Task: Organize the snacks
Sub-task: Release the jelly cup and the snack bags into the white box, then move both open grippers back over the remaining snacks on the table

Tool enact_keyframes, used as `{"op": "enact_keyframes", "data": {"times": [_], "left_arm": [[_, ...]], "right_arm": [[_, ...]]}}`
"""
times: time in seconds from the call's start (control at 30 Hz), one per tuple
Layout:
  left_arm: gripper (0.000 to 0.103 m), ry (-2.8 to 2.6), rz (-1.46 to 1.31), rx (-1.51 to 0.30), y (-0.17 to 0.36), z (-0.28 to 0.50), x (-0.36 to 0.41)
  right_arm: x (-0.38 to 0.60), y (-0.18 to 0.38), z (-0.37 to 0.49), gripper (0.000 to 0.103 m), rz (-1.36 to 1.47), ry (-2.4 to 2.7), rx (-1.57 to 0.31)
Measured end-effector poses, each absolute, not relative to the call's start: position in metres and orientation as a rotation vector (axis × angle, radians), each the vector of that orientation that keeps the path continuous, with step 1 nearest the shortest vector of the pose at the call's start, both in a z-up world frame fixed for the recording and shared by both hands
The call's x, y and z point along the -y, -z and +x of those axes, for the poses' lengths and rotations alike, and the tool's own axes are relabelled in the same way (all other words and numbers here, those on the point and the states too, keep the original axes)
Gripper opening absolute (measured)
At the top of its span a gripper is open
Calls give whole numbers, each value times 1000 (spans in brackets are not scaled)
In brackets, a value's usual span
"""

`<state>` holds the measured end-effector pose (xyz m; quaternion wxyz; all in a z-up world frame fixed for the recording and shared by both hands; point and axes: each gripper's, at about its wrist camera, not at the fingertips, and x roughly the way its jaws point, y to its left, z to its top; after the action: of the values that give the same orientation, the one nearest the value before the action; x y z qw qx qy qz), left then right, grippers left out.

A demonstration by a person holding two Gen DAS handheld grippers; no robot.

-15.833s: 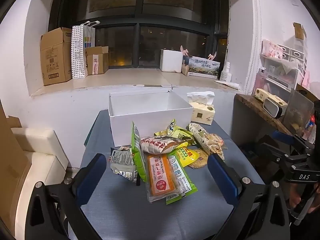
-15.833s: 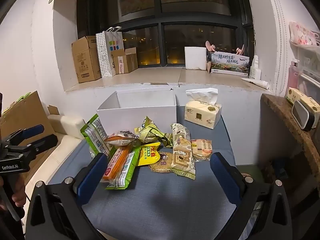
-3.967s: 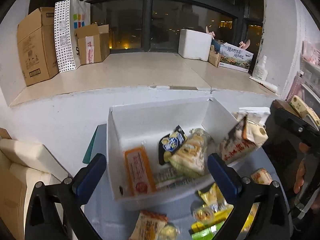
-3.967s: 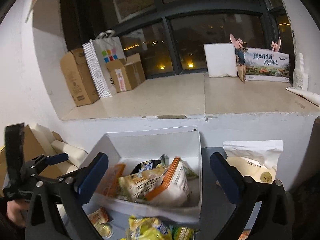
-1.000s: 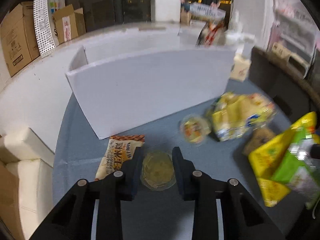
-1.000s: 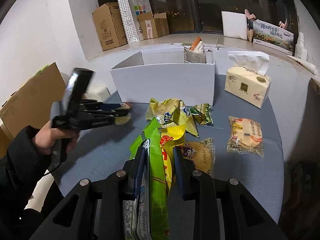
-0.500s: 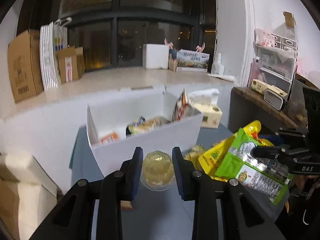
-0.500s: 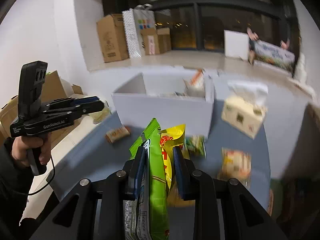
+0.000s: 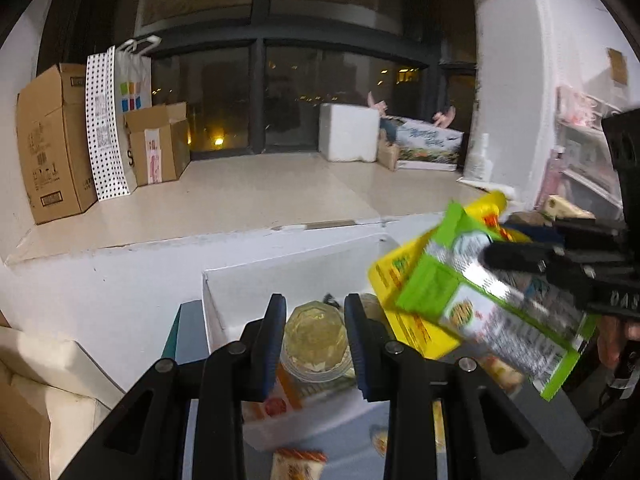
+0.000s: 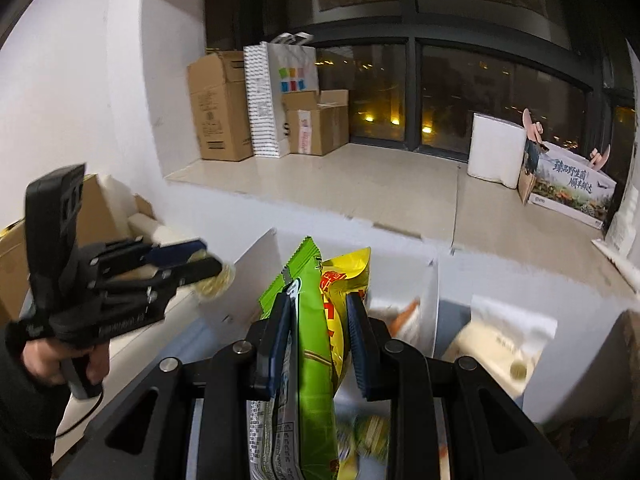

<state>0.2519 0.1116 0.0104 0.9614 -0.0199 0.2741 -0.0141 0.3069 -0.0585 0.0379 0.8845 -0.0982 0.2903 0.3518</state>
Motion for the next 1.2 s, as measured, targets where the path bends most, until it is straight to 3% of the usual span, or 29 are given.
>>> {"op": "enact_keyframes", "data": {"times": [0.27, 0.3, 0.33, 0.37, 0.4, 0.43, 0.47, 0.9, 1.2], "left_arm": [[36, -31, -23, -651, 19, 305, -126], [39, -53, -30, -679, 24, 310, -130], [59, -69, -40, -713, 28, 314, -133], [71, -77, -52, -733, 30, 316, -136], [93, -94, -78, -737, 33, 314, -140], [103, -96, -88, -725, 33, 312, -142], [103, -92, -94, -705, 33, 307, -143], [103, -50, -94, -730, 30, 263, -123], [103, 35, -85, -701, 40, 164, -103]], "right_arm": [[17, -11, 382, 32, -201, -670, -697], [16, -9, 385, 35, -206, -663, -694], [14, -5, 392, 37, -211, -639, -696], [15, -4, 395, 53, -203, -616, -696], [18, -3, 398, 85, -181, -605, -694], [24, -2, 400, 99, -137, -621, -691], [27, -2, 399, 103, -108, -636, -687], [71, -6, 360, 103, -46, -630, -636], [169, 14, 274, 103, 52, -630, -582]]}}
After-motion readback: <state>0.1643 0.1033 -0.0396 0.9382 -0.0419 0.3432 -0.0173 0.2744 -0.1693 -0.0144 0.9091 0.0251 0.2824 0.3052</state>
